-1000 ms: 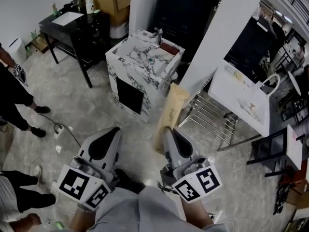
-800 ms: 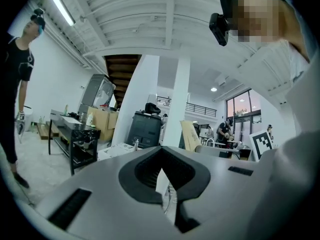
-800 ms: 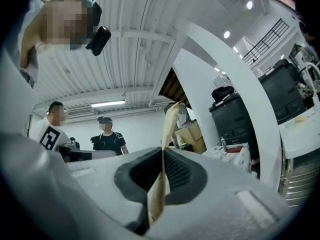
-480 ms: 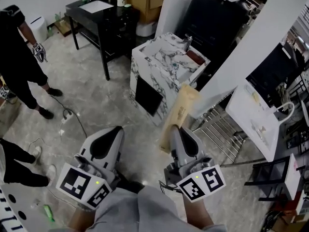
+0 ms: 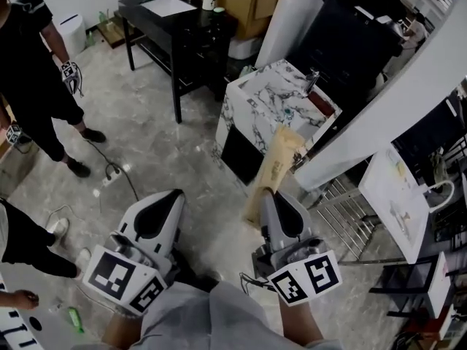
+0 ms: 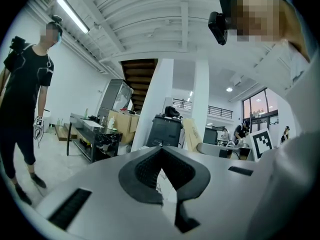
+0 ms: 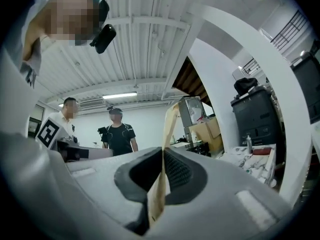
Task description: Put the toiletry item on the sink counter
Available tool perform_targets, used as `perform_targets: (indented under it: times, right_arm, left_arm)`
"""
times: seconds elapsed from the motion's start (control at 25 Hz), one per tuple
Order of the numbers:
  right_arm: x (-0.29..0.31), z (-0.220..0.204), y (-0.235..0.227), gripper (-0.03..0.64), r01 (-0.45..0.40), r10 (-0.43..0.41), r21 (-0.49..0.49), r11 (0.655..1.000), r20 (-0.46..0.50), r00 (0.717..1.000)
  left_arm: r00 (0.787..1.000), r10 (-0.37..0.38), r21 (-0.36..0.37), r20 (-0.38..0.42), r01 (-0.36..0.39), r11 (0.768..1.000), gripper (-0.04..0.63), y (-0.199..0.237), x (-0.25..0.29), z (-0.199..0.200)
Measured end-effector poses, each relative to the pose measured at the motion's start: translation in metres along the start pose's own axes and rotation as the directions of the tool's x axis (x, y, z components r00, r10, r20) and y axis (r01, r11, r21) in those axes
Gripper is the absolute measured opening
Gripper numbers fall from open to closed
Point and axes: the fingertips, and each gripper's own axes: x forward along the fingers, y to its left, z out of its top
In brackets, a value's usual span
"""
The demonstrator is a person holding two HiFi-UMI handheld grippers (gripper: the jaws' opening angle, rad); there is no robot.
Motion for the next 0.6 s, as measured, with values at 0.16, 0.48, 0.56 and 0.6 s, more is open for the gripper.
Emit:
perform_targets:
  times: [0.16,0.48,0.56,0.6]
  right_arm:
    - [0.039,0.002,0.013,0.003,0.001,-0.001,-0.022,1.000,0.000,1.000]
    - [0.099,-0.010,0.033,0.003,0.030,-0.030,0.011,0.999,-0.010,1.000]
    - [0.111,-0.012,0.037,0.003,0.049,-0.049,0.015,0.999,-0.005,0.999]
    - [0.116,-0.013,0.037,0.003,0.062,-0.062,0.021,0.998,-0.002,0.998]
  left_arm:
    - [1.000,-0.006,0.004,0.002,0.006,1.000,0.005,0.036,0.009,0.014]
    - [1.000,-0.031,0.003,0.004,0.031,1.000,0.005,0.101,0.016,0.031]
    - [0.999,-0.042,0.004,0.002,0.042,0.999,0.005,0.116,0.018,0.034]
    - [0.999,-0.048,0.004,0.001,0.048,0.999,0.005,0.123,0.019,0.035]
